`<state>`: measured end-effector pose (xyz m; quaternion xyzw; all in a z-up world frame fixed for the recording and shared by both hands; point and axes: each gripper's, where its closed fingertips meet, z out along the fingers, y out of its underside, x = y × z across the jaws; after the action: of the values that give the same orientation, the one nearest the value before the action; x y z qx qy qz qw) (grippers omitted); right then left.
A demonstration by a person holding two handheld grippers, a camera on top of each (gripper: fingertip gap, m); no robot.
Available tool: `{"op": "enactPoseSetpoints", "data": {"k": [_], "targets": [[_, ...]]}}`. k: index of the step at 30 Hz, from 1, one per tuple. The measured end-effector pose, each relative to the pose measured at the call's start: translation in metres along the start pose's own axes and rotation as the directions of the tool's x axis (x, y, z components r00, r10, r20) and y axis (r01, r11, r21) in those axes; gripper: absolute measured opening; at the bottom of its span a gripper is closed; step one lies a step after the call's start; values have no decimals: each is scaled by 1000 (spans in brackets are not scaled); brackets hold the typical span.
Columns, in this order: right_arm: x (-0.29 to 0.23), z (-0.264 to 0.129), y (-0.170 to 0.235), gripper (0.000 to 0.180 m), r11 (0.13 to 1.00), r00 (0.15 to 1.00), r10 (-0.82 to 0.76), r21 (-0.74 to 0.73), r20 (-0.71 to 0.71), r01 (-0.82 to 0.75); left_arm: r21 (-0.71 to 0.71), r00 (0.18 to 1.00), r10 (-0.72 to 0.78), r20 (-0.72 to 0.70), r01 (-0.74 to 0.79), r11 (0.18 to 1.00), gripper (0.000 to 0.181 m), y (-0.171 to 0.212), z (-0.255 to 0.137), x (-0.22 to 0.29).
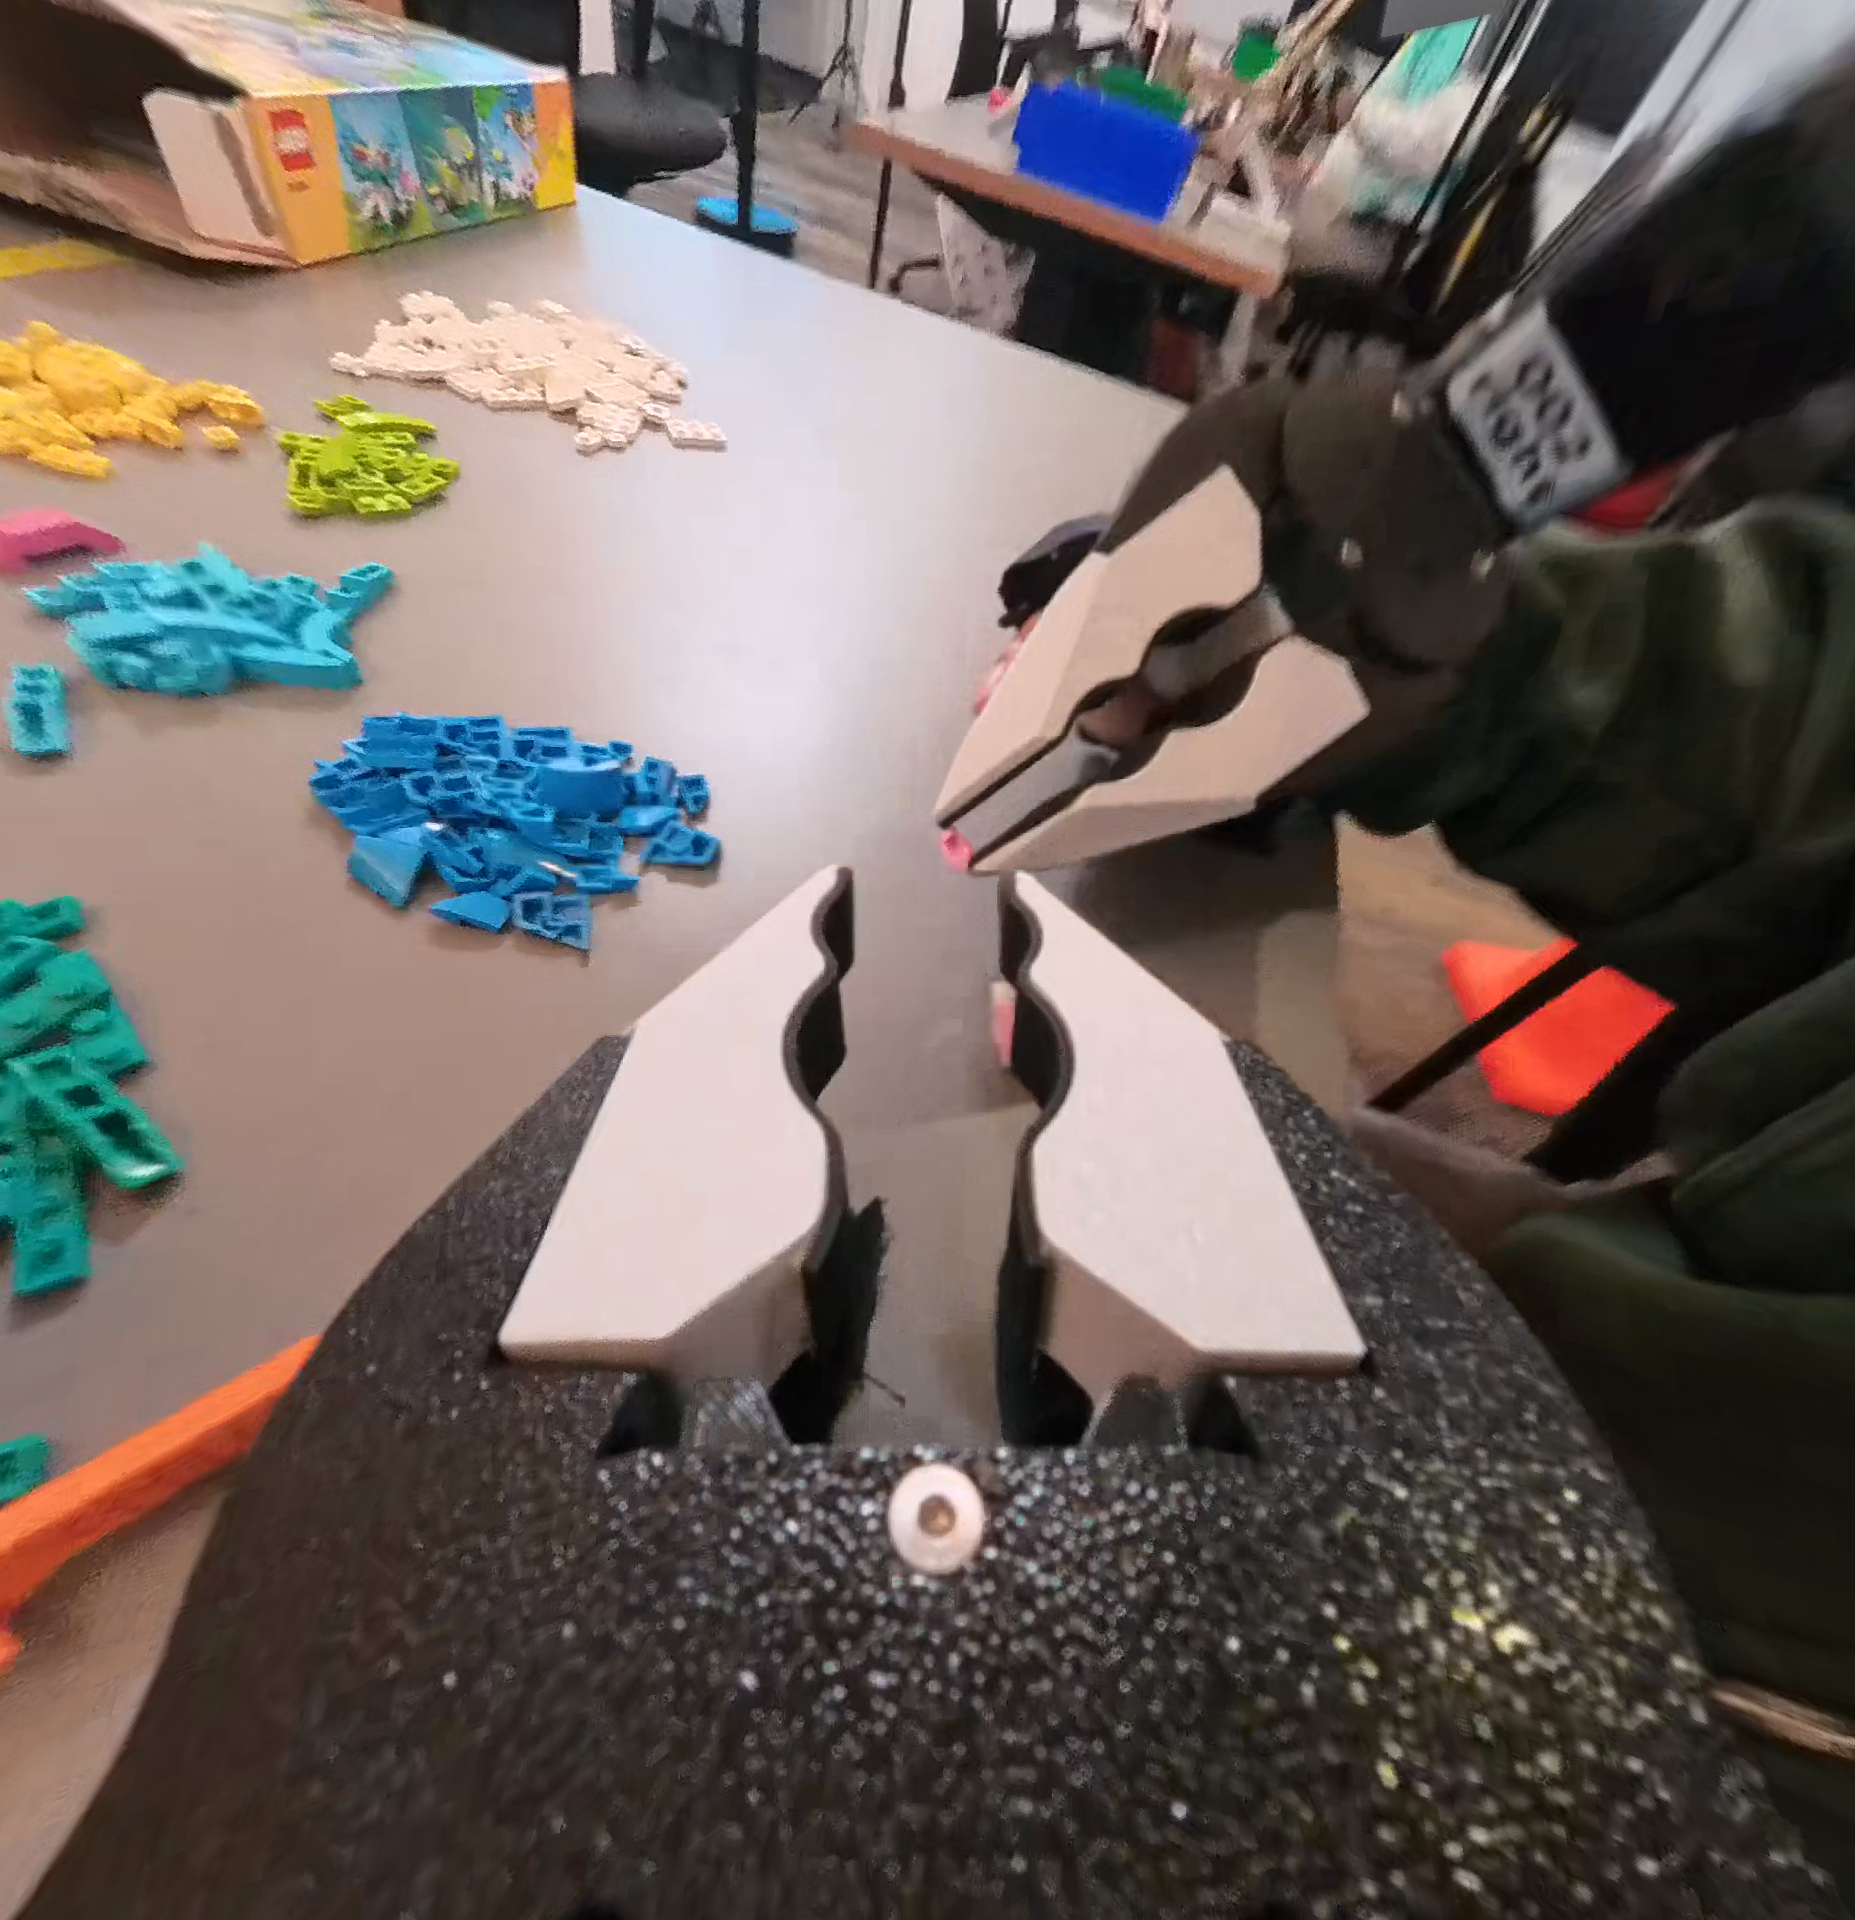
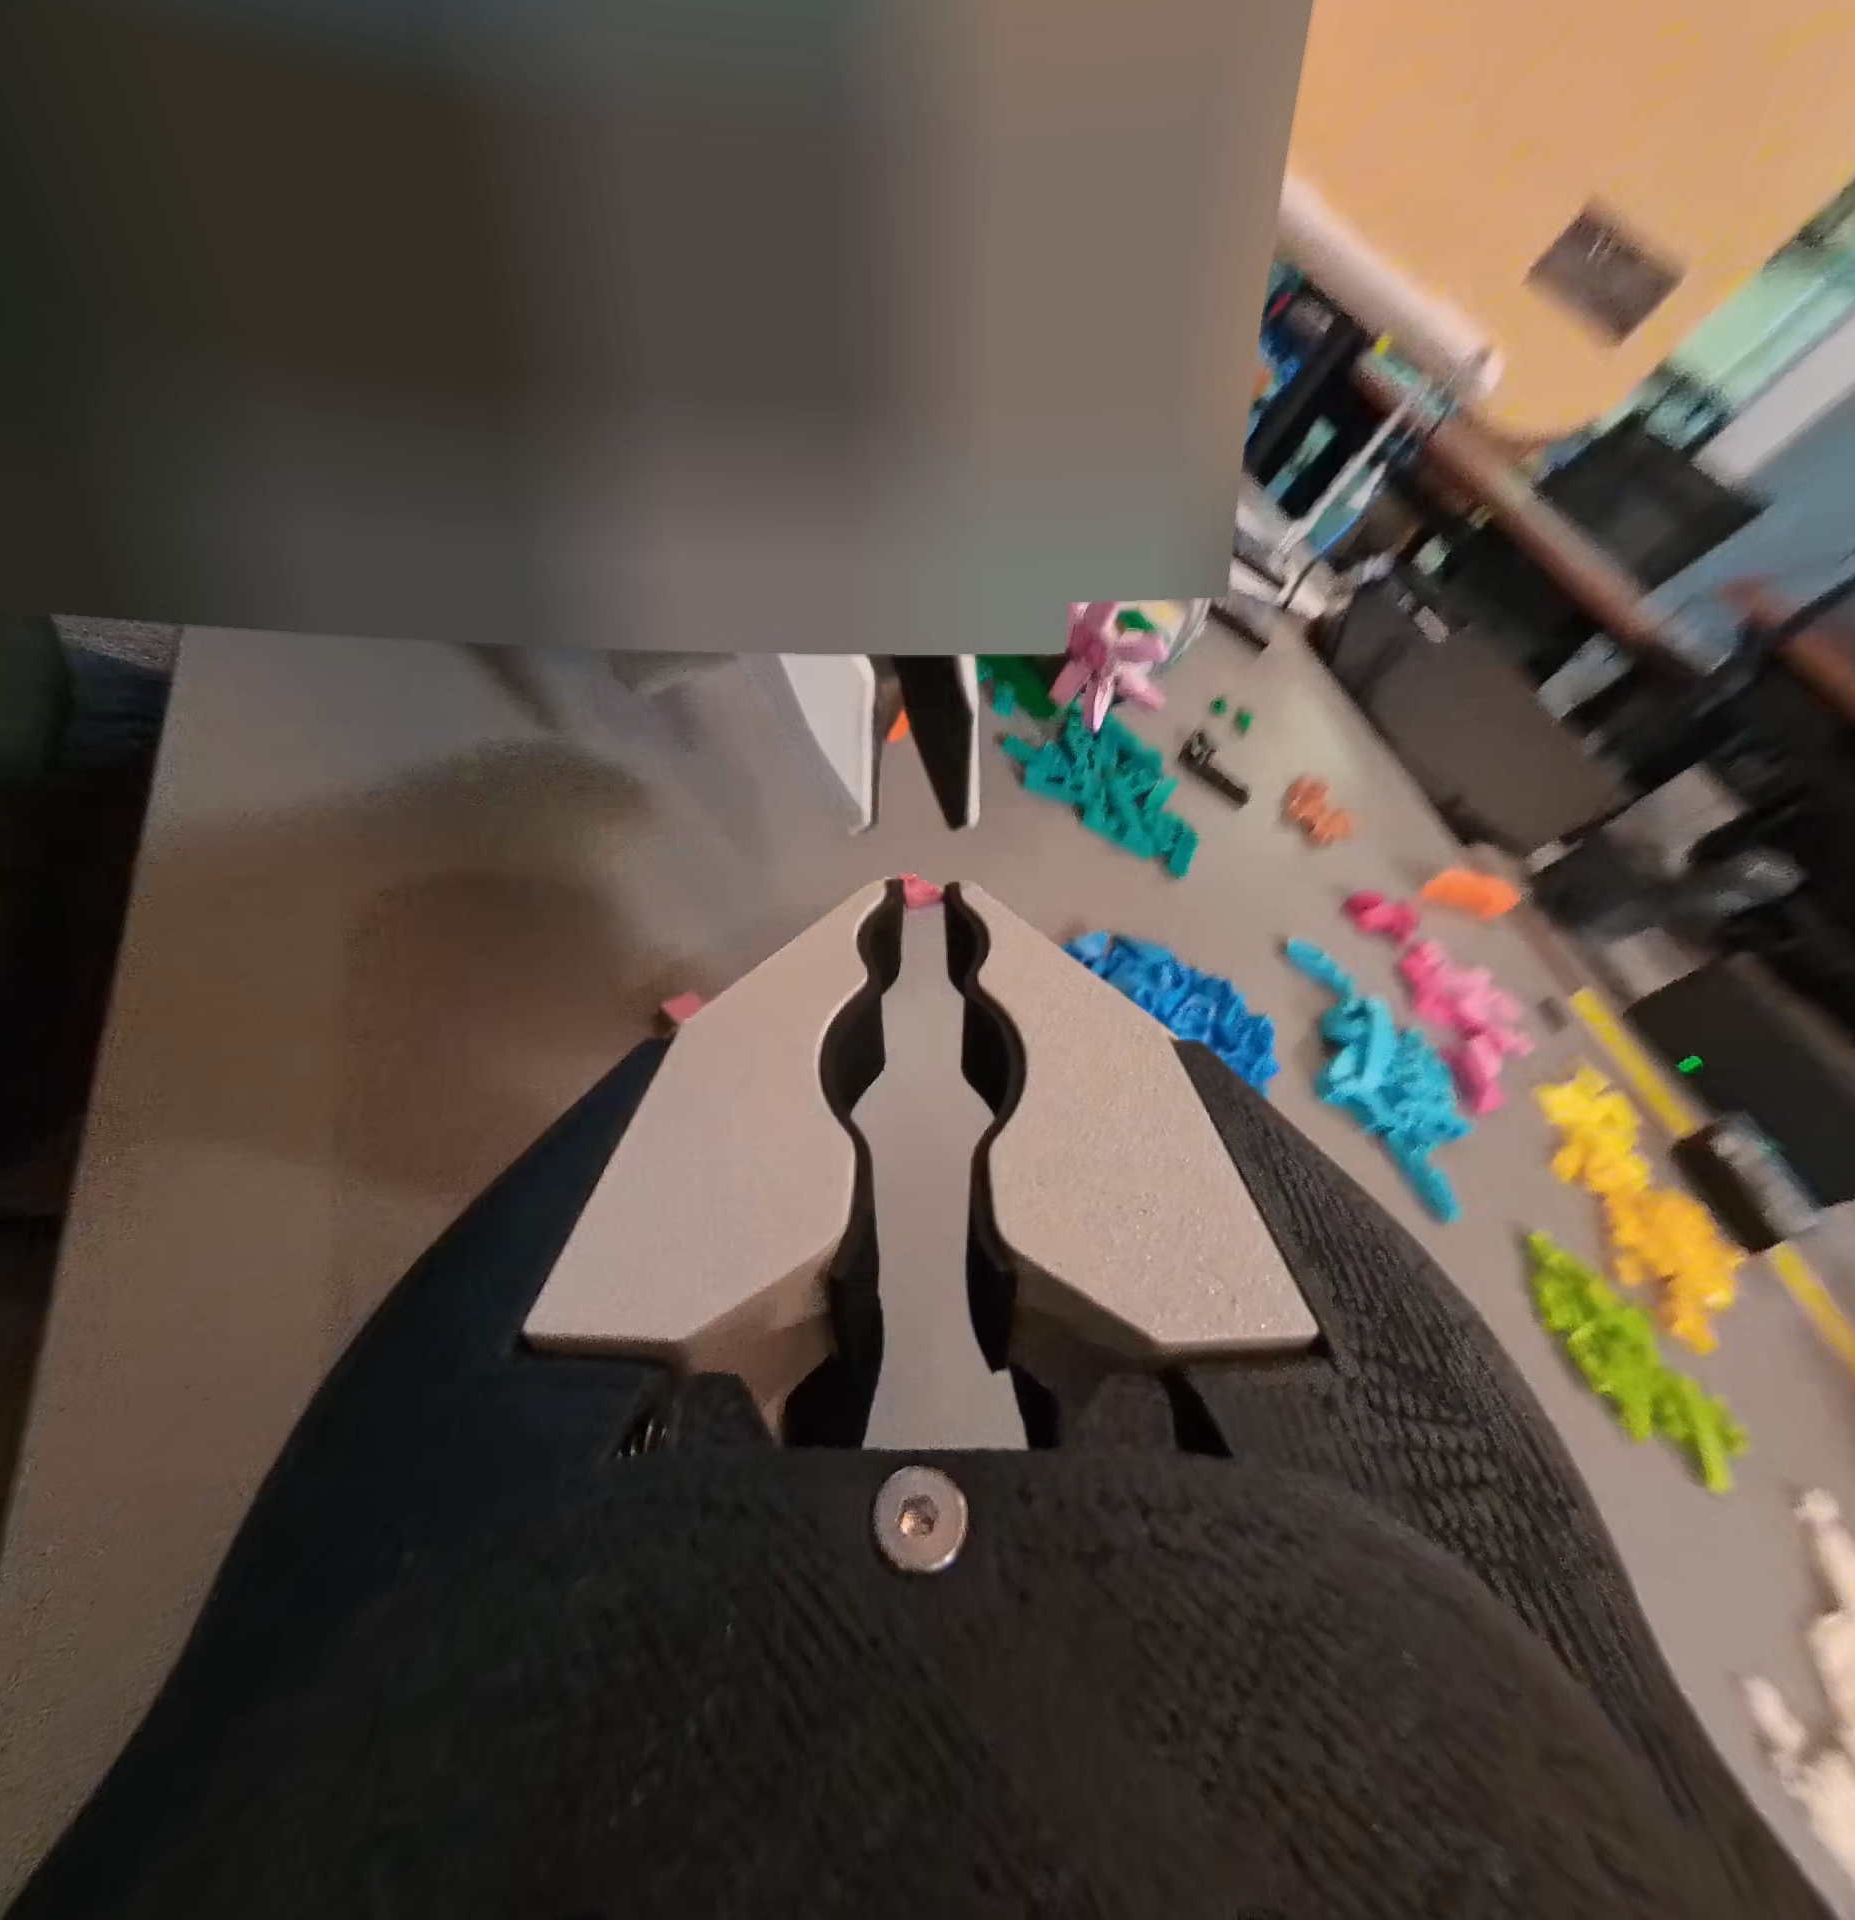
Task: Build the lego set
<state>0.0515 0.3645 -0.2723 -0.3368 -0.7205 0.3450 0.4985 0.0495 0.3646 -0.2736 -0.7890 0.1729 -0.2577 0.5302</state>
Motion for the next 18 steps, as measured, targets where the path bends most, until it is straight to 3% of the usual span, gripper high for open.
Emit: {"op": "enactPoseSetpoints", "data": {"k": [1, 6, 14, 18], "targets": [[0, 1, -4, 6, 999, 999, -34, 17, -17, 35, 15, 997, -60, -38, 61, 998, 25, 0, 1, 2], [0, -1, -12, 6, 992, 992, -113, 45, -58, 116, 42, 953, -246, -179, 258, 965, 14, -3, 1, 9], [-6, 0, -13, 6, 981, 981, -190, 37, -47, 192, 44, 927, -295, -229, 313, 949, 12, -5, 0, 12], [-8, -1, -16, 6, 980, 981, -188, 53, -44, 190, 65, 932, -264, -248, 287, 956, 0, -8, -3, 15]]}}
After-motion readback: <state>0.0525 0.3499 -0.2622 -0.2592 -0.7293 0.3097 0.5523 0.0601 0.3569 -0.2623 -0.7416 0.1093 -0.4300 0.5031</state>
